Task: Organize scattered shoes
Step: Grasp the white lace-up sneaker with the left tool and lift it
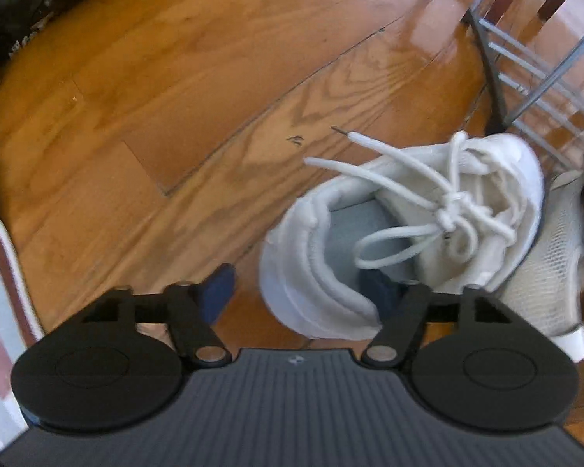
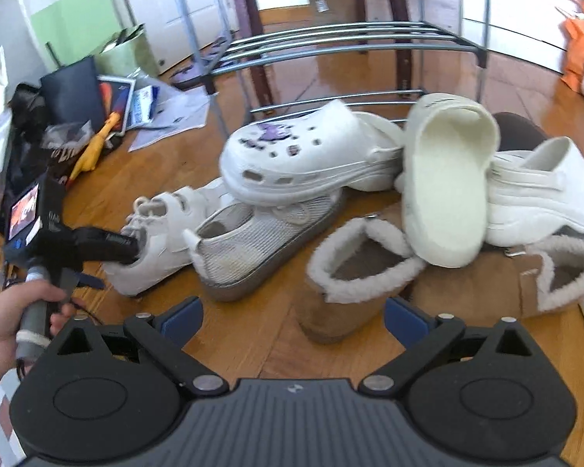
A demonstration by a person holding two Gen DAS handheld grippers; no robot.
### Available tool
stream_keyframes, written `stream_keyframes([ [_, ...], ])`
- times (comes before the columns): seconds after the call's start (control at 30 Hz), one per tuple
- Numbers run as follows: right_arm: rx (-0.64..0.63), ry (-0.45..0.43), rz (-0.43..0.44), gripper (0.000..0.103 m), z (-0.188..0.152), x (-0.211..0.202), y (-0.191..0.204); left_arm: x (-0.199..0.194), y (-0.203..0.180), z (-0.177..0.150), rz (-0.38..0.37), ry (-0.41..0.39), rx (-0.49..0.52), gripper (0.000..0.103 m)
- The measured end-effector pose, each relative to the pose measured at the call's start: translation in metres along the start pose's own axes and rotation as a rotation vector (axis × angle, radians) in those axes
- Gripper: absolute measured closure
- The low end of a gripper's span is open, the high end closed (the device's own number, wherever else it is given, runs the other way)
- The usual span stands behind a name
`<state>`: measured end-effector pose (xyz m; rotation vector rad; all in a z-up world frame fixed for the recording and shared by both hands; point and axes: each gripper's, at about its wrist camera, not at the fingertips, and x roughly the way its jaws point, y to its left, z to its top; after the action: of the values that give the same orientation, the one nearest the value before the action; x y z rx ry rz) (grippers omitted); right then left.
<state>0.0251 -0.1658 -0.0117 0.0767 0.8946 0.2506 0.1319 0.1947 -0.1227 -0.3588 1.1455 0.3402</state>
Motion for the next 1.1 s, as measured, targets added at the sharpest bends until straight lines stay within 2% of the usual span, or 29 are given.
stream_keyframes([
  [0.07, -0.006, 0.015, -0.008, 0.003, -0.004, 0.004, 0.003, -0.003, -0.006, -0.001, 0.054, -0.043, 0.042, 0.048],
  [0.1, -0.001, 0.022, -0.009, 0.003, -0.007, 0.005, 0.005, -0.004, -0.009, -0.001, 0.067, -0.055, 0.054, 0.055],
  [0.37, 0.019, 0.086, -0.013, 0.003, -0.022, 0.026, 0.013, -0.011, -0.001, -0.011, 0.051, -0.114, 0.063, 0.059],
  [0.53, -0.015, 0.074, 0.001, 0.003, -0.027, 0.032, 0.026, -0.053, 0.019, -0.047, 0.15, -0.288, 0.096, 0.06],
  [0.63, -0.043, 0.07, 0.016, 0.003, -0.029, 0.032, 0.035, -0.07, 0.045, -0.059, 0.124, -0.269, 0.051, 0.058],
  [0.73, -0.089, 0.063, 0.036, 0.003, -0.021, 0.036, 0.046, -0.079, 0.07, -0.073, 0.094, -0.192, 0.003, 0.056],
  [0.77, -0.111, 0.053, 0.048, 0.003, -0.021, 0.036, 0.051, -0.077, 0.08, -0.08, 0.062, -0.137, -0.022, 0.053],
  [0.8, -0.134, 0.041, 0.062, 0.003, -0.022, 0.037, 0.056, -0.076, 0.089, -0.086, 0.027, -0.089, -0.047, 0.042],
  [0.87, -0.192, 0.006, 0.098, 0.002, -0.025, 0.043, 0.067, -0.078, 0.102, -0.096, -0.019, -0.046, -0.083, 0.038],
  [0.93, -0.265, -0.014, 0.131, 0.002, -0.027, 0.054, 0.08, -0.091, 0.113, -0.105, -0.019, -0.061, -0.108, 0.027],
  [1.03, -0.363, 0.0, 0.186, 0.002, -0.024, 0.069, 0.102, -0.11, 0.121, -0.109, 0.017, -0.104, -0.082, 0.012],
  [1.1, -0.434, -0.001, 0.245, 0.002, -0.018, 0.077, 0.121, -0.117, 0.125, -0.108, 0.047, -0.122, -0.065, 0.011],
])
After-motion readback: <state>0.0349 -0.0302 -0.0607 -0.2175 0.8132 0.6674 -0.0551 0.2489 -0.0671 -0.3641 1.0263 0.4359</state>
